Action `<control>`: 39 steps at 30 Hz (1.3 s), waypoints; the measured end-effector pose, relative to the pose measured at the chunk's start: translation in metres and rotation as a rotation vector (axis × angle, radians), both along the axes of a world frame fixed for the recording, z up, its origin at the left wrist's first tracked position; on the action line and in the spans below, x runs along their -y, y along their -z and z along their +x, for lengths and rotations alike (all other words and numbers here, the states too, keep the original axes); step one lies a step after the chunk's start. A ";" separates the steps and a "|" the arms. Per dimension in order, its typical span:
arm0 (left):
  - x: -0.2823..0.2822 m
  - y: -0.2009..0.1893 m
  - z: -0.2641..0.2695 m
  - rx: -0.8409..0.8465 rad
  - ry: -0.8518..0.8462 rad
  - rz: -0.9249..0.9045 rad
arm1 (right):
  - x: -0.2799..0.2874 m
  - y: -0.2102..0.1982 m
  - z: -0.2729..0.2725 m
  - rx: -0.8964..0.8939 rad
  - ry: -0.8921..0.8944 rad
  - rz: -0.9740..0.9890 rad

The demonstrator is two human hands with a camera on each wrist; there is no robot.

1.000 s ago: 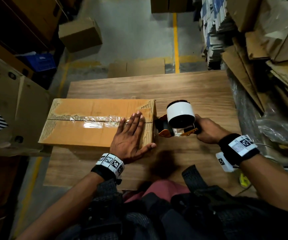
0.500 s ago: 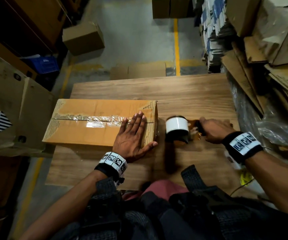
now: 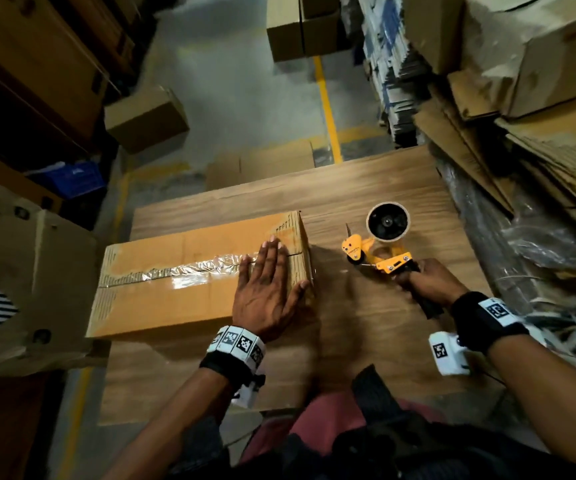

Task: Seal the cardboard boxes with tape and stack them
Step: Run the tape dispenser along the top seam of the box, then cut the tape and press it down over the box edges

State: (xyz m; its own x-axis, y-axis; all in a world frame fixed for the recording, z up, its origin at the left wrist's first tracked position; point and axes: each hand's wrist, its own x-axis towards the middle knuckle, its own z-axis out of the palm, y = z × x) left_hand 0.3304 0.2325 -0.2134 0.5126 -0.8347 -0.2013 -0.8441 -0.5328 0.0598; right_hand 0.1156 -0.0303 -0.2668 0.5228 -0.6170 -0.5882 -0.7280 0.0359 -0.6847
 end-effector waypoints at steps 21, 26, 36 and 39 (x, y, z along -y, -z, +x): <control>0.022 0.004 0.001 -0.022 -0.030 -0.059 | -0.127 -0.011 0.114 0.618 -0.345 -0.162; 0.021 0.005 0.006 -0.028 0.001 -0.048 | -0.138 0.000 0.111 0.526 -0.258 -0.079; 0.009 -0.007 0.016 -0.109 -0.020 -0.138 | -0.109 -0.036 0.137 0.216 -0.272 -0.081; -0.007 -0.012 0.024 -0.060 -0.131 -0.032 | -0.113 -0.039 0.150 0.186 -0.300 -0.114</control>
